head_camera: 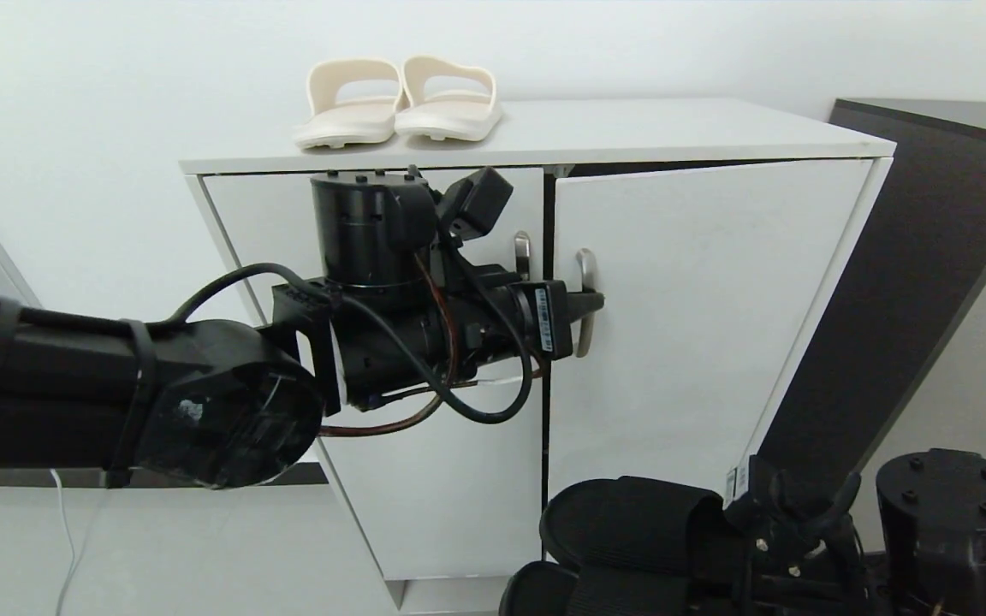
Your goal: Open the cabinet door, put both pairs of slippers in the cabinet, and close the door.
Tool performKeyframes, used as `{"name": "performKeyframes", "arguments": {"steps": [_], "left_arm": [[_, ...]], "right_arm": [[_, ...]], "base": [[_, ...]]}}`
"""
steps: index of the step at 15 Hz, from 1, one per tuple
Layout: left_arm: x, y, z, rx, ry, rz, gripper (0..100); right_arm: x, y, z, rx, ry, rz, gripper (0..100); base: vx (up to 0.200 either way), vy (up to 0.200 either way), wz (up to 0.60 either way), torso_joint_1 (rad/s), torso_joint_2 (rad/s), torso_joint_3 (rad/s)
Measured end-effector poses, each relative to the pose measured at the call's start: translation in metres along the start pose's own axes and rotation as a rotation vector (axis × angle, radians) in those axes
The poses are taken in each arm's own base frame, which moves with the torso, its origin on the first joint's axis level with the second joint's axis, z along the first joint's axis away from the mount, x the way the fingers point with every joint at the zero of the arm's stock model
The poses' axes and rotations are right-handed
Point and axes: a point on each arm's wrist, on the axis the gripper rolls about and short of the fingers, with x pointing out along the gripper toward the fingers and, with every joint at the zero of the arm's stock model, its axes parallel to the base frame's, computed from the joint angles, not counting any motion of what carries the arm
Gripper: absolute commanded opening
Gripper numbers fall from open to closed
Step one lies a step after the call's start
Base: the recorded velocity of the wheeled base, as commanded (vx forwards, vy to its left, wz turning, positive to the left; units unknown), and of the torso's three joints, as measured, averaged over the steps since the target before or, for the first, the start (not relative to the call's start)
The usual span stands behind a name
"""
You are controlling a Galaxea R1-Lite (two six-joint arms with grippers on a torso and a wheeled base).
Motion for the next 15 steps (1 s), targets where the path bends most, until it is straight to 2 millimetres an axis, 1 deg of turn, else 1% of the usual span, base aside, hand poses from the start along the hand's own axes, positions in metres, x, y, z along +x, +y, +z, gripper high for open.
{"name": "performKeyframes", "arguments": {"steps": [2, 5, 7, 10, 12, 15], "left_arm": [[-0.009, -0.012, -0.004, 0.001, 0.014, -0.027, 0], [-0.023, -0.031, -0.007, 0.007, 0.023, -0.073, 0], [-0.034, -0.038, -0.009, 0.013, 0.003, -0.096, 0], [-0.049, -0.04, -0.012, 0.026, -0.051, -0.11, 0], [-0.055, -0.035, -0.011, 0.025, -0.08, -0.102, 0], [-0.054, -0.027, -0.01, -0.022, -0.081, -0.097, 0]], "right_arm": [[-0.003, 0.002, -0.004, -0.006, -0.015, 0.048, 0], [-0.008, 0.006, -0.009, -0.007, -0.005, 0.075, 0], [-0.01, 0.009, -0.01, -0.011, -0.002, 0.088, 0], [-0.013, 0.013, -0.014, -0.013, 0.009, 0.106, 0], [-0.014, 0.015, -0.016, -0.027, 0.016, 0.116, 0], [-0.016, 0.017, -0.022, -0.069, 0.031, 0.122, 0]], "base": [[0.0, 0.0, 0.0, 0.0, 0.0, 0.0], [0.0, 0.0, 0.0, 0.0, 0.0, 0.0], [0.0, 0.0, 0.0, 0.0, 0.0, 0.0], [0.0, 0.0, 0.0, 0.0, 0.0, 0.0], [0.0, 0.0, 0.0, 0.0, 0.0, 0.0], [0.0, 0.0, 0.0, 0.0, 0.0, 0.0]]}}
